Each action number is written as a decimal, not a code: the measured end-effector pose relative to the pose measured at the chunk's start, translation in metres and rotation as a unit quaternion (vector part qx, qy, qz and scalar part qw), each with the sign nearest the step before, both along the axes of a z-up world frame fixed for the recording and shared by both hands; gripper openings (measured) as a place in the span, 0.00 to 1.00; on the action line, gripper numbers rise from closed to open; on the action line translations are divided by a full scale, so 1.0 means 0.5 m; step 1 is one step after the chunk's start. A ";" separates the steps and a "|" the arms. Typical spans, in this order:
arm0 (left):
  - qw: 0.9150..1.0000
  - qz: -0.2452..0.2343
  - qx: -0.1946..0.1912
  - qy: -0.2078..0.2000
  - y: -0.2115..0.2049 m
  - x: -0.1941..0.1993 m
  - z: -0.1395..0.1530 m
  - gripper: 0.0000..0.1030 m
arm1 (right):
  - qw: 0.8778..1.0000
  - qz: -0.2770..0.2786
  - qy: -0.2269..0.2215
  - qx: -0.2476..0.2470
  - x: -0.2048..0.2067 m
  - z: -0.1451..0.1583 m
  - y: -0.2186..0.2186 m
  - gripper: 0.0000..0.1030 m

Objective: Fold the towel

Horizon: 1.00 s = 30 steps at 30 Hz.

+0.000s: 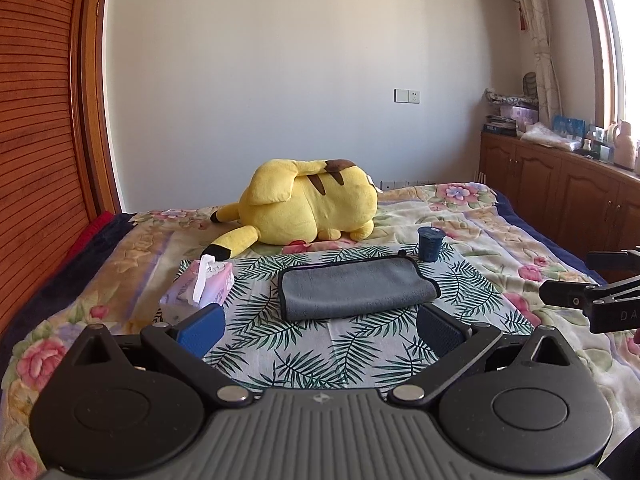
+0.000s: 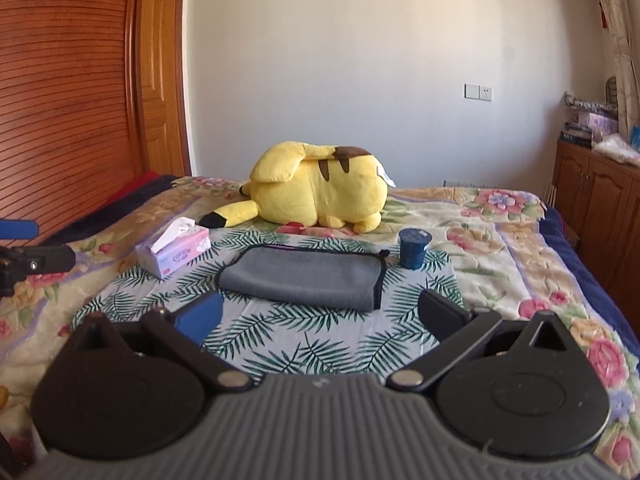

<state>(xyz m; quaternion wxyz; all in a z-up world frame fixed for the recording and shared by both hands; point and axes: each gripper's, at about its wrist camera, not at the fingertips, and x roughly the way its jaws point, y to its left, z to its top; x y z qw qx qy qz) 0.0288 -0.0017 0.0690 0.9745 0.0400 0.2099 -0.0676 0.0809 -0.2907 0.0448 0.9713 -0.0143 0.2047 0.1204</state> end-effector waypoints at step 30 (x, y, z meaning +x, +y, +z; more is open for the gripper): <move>0.999 0.019 -0.015 0.030 0.004 -0.026 -0.157 0.84 | 0.999 -0.003 0.027 0.024 -0.040 -0.098 0.028 1.00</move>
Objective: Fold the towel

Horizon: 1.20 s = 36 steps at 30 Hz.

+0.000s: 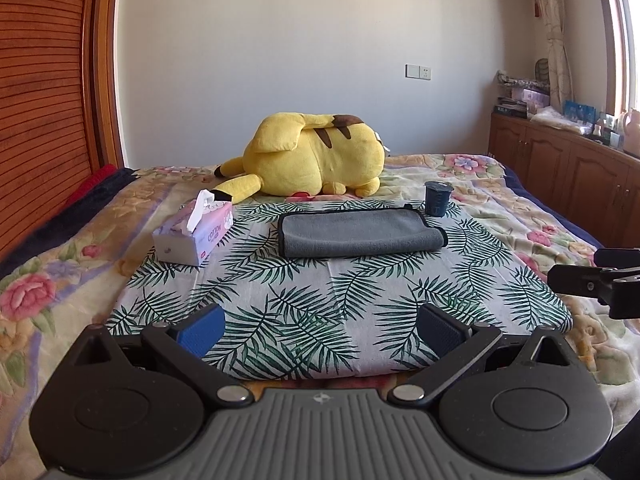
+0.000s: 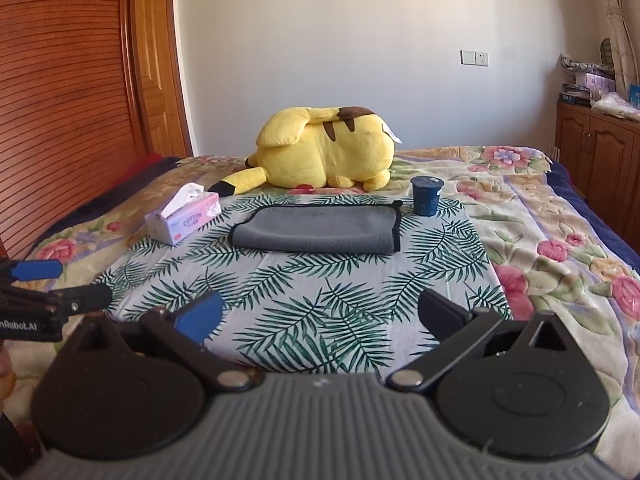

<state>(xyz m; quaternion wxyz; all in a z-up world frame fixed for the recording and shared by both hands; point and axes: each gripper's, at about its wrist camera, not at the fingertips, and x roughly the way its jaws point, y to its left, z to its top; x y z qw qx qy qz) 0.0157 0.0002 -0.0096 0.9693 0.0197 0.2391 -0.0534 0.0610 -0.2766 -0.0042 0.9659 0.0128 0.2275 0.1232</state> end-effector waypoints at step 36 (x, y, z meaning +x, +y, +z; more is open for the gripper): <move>0.997 0.025 0.012 -0.071 0.022 -0.021 0.019 0.84 | 0.996 -0.056 -0.075 -0.009 -0.025 0.010 -0.013 1.00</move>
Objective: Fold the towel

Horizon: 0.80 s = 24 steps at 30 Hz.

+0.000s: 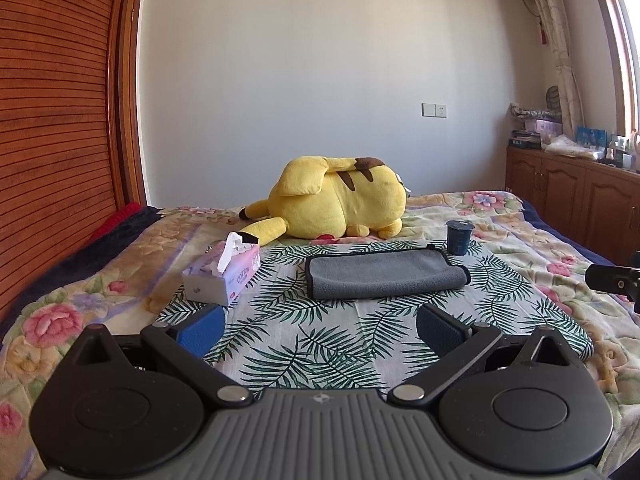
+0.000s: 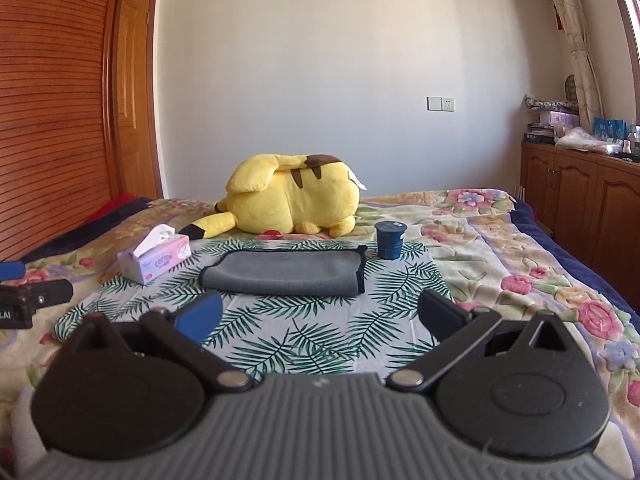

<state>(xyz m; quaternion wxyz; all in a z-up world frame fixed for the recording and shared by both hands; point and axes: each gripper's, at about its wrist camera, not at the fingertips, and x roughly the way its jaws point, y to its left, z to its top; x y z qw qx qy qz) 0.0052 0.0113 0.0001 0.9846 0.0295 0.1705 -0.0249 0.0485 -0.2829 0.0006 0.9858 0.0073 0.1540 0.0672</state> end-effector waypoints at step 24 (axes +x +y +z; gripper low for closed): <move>1.000 0.000 0.003 0.000 -0.001 -0.002 -0.001 0.84 | 1.000 -0.002 0.000 0.000 0.000 -0.001 -0.004 1.00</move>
